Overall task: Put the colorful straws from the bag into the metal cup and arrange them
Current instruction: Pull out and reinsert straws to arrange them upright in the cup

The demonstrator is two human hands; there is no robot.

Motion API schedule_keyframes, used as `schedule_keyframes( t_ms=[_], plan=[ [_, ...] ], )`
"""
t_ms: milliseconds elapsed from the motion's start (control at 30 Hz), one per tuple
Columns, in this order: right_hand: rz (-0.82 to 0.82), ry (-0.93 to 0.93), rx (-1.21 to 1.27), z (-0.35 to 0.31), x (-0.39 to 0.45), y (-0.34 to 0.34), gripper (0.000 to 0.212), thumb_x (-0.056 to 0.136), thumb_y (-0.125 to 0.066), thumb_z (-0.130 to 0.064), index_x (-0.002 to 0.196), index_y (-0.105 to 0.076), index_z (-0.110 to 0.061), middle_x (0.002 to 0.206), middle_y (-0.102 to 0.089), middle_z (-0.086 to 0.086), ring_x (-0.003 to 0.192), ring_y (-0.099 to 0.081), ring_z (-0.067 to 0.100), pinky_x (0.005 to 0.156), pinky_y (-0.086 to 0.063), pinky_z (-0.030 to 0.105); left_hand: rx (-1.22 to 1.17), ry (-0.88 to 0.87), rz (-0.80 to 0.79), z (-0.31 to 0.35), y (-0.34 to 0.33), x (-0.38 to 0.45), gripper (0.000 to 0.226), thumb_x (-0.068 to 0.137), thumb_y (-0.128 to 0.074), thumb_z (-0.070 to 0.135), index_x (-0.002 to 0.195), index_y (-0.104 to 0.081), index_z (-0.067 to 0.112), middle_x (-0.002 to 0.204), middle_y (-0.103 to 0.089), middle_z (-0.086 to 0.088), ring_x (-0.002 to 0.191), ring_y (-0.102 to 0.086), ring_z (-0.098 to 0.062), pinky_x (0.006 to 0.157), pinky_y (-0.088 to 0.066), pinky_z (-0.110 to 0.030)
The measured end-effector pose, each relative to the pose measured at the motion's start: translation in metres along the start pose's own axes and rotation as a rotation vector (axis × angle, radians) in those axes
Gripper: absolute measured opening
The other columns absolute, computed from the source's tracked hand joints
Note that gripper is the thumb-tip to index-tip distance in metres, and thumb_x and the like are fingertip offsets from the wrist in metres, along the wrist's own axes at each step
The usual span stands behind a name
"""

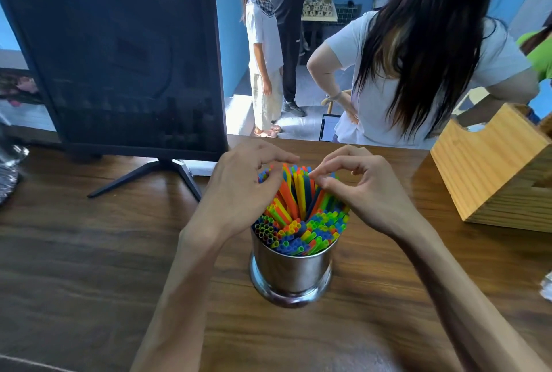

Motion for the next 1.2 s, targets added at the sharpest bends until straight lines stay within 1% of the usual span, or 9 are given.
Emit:
schedule_keyframes(
  t_ms=[200, 400, 533, 633, 767, 900, 1033, 1133, 1200],
  plan=[
    [0.049, -0.008, 0.024, -0.007, 0.004, 0.005, 0.006, 0.088, -0.078, -0.025, 0.086, -0.076, -0.031, 0.103, -0.070, -0.015, 0.110, -0.060, 0.006, 0.099, -0.045, 0.030, -0.005, -0.016, 0.047, 0.010, 0.004, 0.000, 0.025, 0.101, -0.060, 0.017, 0.112, -0.078, 0.030, 0.114, -0.069, 0.016, 0.111, -0.053, 0.005, 0.090, -0.035, -0.001],
    [0.142, 0.228, 0.116, -0.056, 0.007, 0.021, 0.004, 0.093, -0.073, -0.025, 0.091, -0.073, -0.028, 0.110, -0.068, -0.009, 0.110, -0.059, -0.001, 0.091, -0.036, 0.010, -0.016, -0.069, -0.022, 0.028, -0.014, 0.002, 0.024, 0.087, -0.068, 0.050, 0.100, -0.079, 0.033, 0.107, -0.070, 0.016, 0.112, -0.053, -0.007, 0.097, -0.044, -0.032],
    [0.020, 0.240, 0.320, -0.061, 0.010, 0.013, 0.015, 0.099, -0.064, -0.022, 0.113, -0.067, -0.023, 0.122, -0.071, -0.005, 0.121, -0.062, 0.008, 0.098, -0.046, 0.026, -0.242, -0.114, 0.119, 0.042, 0.004, 0.004, 0.002, 0.089, -0.075, 0.036, 0.090, -0.076, 0.037, 0.084, -0.071, 0.016, 0.084, -0.062, -0.006, 0.075, -0.049, -0.024],
    [-0.217, 0.111, 0.413, -0.044, 0.006, -0.011, 0.039, 0.100, -0.055, -0.032, 0.137, -0.054, -0.021, 0.110, -0.075, -0.004, 0.113, -0.067, 0.013, 0.098, -0.050, 0.028, -0.552, -0.125, 0.232, 0.047, 0.025, 0.003, 0.026, 0.091, -0.076, 0.012, 0.104, -0.072, 0.034, 0.083, -0.076, 0.012, 0.075, -0.071, -0.007, 0.070, -0.054, -0.020],
    [-0.246, 0.082, 0.340, -0.026, 0.003, -0.017, 0.023, 0.102, -0.054, -0.031, 0.120, -0.064, -0.021, 0.084, -0.073, 0.004, 0.086, -0.068, 0.018, 0.082, -0.051, 0.037, -0.760, -0.169, 0.488, 0.045, 0.061, -0.003, 0.043, 0.091, -0.076, 0.010, 0.123, -0.052, 0.025, 0.090, -0.076, -0.010, 0.081, -0.076, -0.020, 0.069, -0.058, -0.026],
    [-0.062, 0.074, 0.562, -0.017, 0.007, 0.016, 0.015, 0.091, -0.074, -0.037, 0.099, -0.070, -0.026, 0.071, -0.067, 0.007, 0.065, -0.061, 0.015, 0.062, -0.049, 0.022, -0.797, -0.130, 0.580, 0.027, 0.072, -0.010, 0.037, 0.091, -0.077, 0.012, 0.113, -0.049, 0.021, 0.087, -0.075, -0.014, 0.076, -0.076, -0.025, 0.069, -0.059, -0.030],
    [0.104, -0.006, 0.925, 0.001, 0.010, 0.039, 0.031, 0.065, -0.091, -0.045, 0.085, -0.079, -0.024, 0.071, -0.071, -0.002, 0.067, -0.068, 0.011, 0.062, -0.053, 0.019, -0.681, 0.008, 0.425, 0.003, 0.060, -0.006, 0.026, 0.078, -0.087, 0.021, 0.080, -0.061, 0.022, 0.071, -0.073, -0.008, 0.063, -0.071, -0.019, 0.060, -0.055, -0.028],
    [0.203, 0.003, 1.049, 0.004, 0.014, 0.051, 0.032, 0.065, -0.091, -0.045, 0.087, -0.081, -0.024, 0.075, -0.071, -0.006, 0.073, -0.070, 0.008, 0.067, -0.055, 0.019, -0.493, 0.034, 0.056, 0.004, 0.025, 0.000, 0.026, 0.073, -0.091, 0.024, 0.068, -0.066, 0.023, 0.065, -0.072, 0.001, 0.054, -0.063, -0.003, 0.054, -0.048, -0.017],
    [0.242, 0.051, 1.007, -0.003, 0.014, 0.056, 0.024, 0.075, -0.084, -0.044, 0.091, -0.079, -0.027, 0.088, -0.074, -0.006, 0.083, -0.073, 0.013, 0.071, -0.057, 0.023, -0.355, -0.003, -0.174, 0.013, 0.000, -0.003, 0.024, 0.075, -0.091, 0.026, 0.073, -0.068, 0.020, 0.074, -0.074, 0.006, 0.066, -0.067, -0.001, 0.063, -0.051, -0.015]
  ],
)
Point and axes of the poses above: each hand's wrist, its own x-axis towards the middle knuckle, its own y-axis out of the back of the hand, z = x × y, the point moved 10 cm from there along x, towards the middle knuckle
